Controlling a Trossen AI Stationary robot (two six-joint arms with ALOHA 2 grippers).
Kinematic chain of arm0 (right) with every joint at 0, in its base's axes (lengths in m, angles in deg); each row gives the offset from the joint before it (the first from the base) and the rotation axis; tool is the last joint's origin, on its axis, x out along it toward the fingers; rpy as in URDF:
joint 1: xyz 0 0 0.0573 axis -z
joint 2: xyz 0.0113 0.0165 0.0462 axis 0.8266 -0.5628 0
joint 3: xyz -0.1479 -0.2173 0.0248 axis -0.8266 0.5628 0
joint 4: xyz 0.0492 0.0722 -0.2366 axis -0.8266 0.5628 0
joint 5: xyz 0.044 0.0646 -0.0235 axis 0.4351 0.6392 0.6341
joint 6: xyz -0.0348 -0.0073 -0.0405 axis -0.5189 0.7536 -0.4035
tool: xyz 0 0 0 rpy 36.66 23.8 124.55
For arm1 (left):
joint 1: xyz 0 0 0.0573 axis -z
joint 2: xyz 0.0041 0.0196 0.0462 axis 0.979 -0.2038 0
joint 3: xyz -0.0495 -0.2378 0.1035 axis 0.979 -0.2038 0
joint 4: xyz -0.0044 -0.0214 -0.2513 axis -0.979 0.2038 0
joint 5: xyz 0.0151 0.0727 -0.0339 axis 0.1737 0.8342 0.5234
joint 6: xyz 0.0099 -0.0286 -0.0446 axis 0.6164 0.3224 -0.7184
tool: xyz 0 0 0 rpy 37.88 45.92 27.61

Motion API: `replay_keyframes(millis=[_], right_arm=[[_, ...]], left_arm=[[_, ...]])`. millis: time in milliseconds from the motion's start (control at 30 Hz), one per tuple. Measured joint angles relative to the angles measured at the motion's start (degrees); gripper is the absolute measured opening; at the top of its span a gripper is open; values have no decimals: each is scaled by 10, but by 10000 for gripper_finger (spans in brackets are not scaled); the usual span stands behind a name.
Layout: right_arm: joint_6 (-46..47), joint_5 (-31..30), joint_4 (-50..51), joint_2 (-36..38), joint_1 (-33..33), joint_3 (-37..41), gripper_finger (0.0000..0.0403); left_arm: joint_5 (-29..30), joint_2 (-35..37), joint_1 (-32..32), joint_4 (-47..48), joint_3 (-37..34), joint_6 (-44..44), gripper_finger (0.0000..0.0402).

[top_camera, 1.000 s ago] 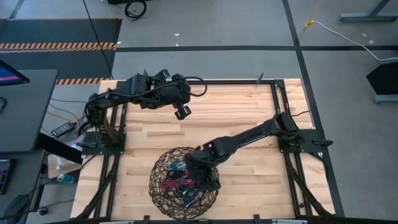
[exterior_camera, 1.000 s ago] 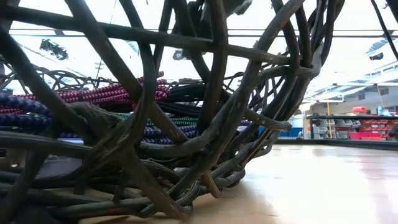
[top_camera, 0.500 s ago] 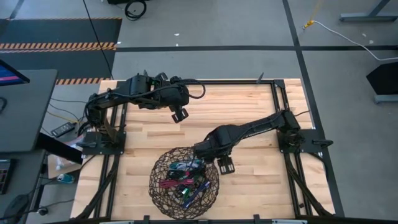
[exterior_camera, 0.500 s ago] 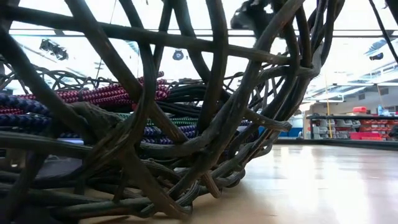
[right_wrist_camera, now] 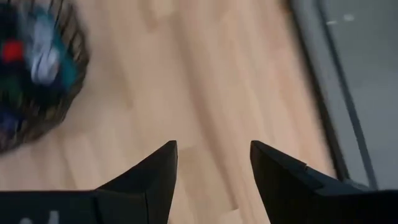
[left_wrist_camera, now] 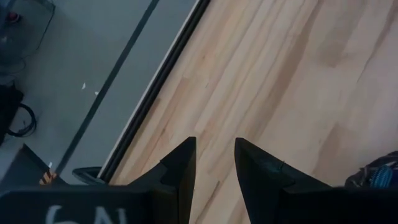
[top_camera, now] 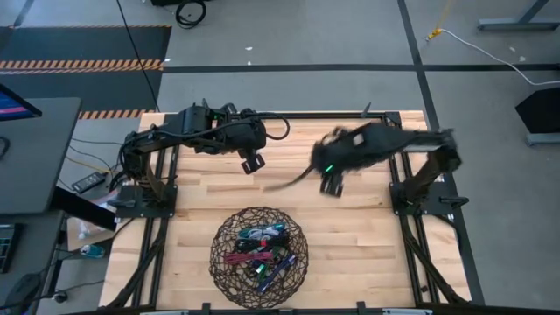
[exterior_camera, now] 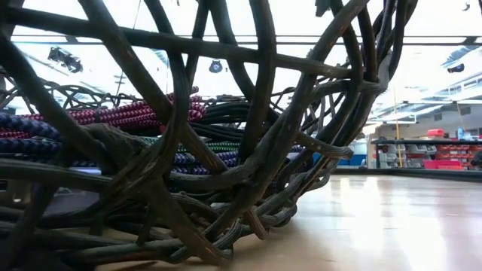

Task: Pick and place USB-C Cables
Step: Move the wire basket to the center of the table

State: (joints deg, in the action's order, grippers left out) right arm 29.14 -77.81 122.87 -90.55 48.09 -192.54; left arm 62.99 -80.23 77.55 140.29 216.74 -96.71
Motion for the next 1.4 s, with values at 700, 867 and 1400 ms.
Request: replay_keyframes(millis=[700, 867, 1400], right_arm=[[14, -37, -49, 253, 83, -1, 210], [-4, -36, -54, 255, 83, -1, 209], [-45, -30, -53, 249, 83, 0, 209]], left_arm=[[-217, -1, 35, -186, -366, -72, 118], [-256, -1, 35, -263, -373, -74, 118], [-332, 0, 47, -249, -352, -12, 175]])
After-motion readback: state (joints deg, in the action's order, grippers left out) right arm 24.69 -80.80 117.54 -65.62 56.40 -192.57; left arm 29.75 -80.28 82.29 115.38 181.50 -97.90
